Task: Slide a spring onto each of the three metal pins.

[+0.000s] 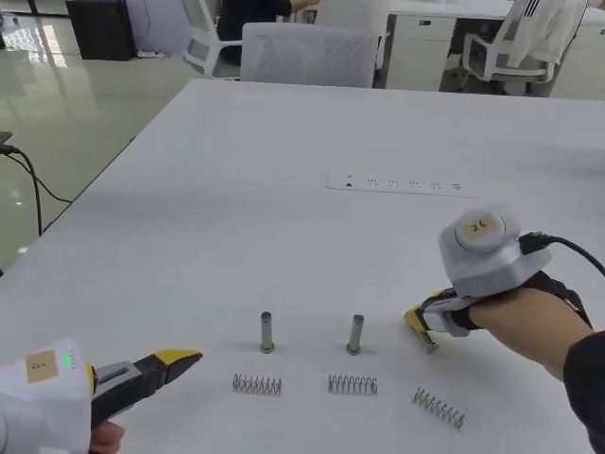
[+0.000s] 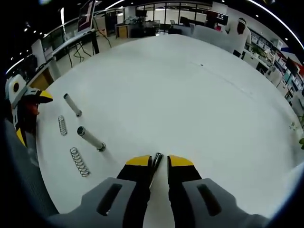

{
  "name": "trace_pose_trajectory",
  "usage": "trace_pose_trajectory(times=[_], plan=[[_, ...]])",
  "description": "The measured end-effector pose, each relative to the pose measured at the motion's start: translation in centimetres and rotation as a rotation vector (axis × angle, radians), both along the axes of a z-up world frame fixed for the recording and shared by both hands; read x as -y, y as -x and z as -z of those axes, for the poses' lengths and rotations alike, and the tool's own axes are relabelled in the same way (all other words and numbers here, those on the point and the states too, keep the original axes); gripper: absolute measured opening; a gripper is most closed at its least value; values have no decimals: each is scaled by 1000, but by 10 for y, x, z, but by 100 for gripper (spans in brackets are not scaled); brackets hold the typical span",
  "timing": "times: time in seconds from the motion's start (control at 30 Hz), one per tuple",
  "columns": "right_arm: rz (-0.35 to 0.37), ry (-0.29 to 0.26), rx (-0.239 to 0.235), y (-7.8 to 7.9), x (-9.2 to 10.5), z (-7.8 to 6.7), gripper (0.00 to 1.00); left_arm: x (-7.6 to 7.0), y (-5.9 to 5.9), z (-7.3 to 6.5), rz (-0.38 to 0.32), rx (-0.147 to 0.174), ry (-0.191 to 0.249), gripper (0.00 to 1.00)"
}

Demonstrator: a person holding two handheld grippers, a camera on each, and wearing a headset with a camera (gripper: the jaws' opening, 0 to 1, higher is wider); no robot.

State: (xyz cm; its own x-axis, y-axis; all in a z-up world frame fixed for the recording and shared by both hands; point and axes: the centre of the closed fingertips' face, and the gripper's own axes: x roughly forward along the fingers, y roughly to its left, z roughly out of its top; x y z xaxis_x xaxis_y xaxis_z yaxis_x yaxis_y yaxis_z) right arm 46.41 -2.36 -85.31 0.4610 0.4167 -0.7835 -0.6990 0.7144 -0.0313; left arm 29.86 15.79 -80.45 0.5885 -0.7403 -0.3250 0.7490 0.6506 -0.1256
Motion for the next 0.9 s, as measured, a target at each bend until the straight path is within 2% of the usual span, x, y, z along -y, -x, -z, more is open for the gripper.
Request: trace_pose_trajectory(times=[0.17,0.2,0.27,0.53,0.9], plan=[[22,14,-17,-1,-1,4,10,-2,0,1,0,-1,-5,80],[22,38,-14,-2,2,5,10,-2,0,2,0,-1,-5,79],[15,47,-17,-1,1,7,10,-2,0,2,0,-1,-6,79],[30,36,-48,1,0,9,8,-2,0,2,-1,0,-6,79],[48,40,-63,2,0,10,5,-1,0,-1,0,5,-8,79]])
